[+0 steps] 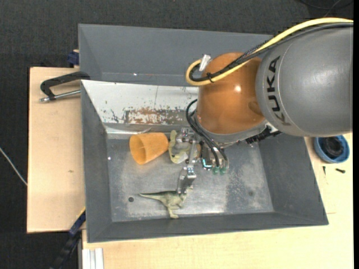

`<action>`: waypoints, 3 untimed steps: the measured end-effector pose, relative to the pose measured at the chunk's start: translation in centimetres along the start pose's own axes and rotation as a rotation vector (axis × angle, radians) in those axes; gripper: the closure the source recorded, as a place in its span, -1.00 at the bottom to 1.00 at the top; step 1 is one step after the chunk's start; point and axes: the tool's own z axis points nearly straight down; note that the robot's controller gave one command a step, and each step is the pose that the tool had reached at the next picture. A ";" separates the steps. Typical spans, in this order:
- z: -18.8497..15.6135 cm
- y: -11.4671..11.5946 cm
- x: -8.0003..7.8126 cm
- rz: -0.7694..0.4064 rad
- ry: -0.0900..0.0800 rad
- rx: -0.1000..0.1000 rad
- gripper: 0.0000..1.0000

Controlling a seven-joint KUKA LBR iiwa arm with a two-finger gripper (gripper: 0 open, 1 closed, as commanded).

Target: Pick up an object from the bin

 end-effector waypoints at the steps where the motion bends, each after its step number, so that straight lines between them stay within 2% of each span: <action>1: 9.8 -3.3 1.8 -0.043 0.002 0.002 -1.00; 2: 9.3 -3.0 1.4 -0.045 -0.010 -0.001 1.00; 3: -6.5 -1.6 0.7 -0.056 -0.021 -0.002 1.00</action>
Offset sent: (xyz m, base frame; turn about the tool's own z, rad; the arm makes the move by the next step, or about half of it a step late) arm -0.0161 -0.0318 -0.0943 -0.0445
